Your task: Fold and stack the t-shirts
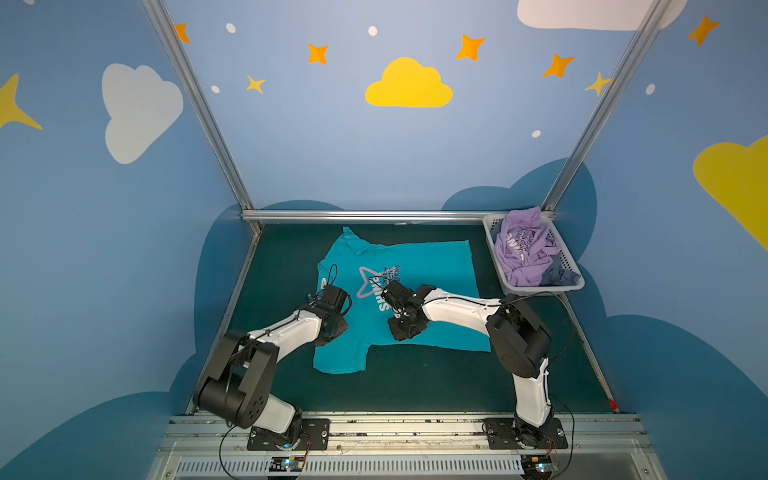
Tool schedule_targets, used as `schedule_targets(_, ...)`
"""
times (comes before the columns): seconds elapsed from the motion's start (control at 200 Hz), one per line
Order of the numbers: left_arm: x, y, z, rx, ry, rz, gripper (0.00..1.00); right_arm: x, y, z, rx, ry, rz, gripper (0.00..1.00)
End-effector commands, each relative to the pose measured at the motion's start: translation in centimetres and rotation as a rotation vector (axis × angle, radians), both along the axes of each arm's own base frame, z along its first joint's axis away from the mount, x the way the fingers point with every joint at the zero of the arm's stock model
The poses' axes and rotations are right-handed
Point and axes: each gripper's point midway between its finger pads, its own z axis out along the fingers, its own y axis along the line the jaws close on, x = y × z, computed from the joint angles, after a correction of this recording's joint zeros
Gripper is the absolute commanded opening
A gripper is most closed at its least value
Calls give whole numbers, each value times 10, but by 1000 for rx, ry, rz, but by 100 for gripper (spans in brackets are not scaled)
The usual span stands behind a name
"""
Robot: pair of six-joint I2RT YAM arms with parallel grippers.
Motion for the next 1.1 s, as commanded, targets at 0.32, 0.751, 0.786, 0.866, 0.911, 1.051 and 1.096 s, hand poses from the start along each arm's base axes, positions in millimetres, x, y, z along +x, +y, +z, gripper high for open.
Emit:
schedule_targets(0.32, -79, 38, 32, -7, -69, 122, 18, -107, -49, -9, -129, 108, 58, 30)
schedule_targets(0.751, 49, -10, 104, -41, -238, 39, 54, -19, 51, 94, 185, -30, 92, 23)
schedule_targets(0.786, 60, -13, 101, -30, -215, 41, 57, -18, 55, 91, 218, -7, 74, 20)
schedule_targets(0.866, 86, -24, 94, -29, -179, 11, 60, -18, 61, 82, 285, 49, 43, 8)
schedule_targets(0.911, 103, -30, 92, -45, -182, -1, 60, -20, 64, 76, 323, 85, 48, 0)
schedule_targets(1.051, 148, -40, 73, -94, -134, -11, 44, -32, 60, 56, 337, 180, 76, 0)
schedule_targets(1.096, 160, -39, 65, -105, -105, -12, 40, -34, 55, 49, 323, 196, 66, 0)
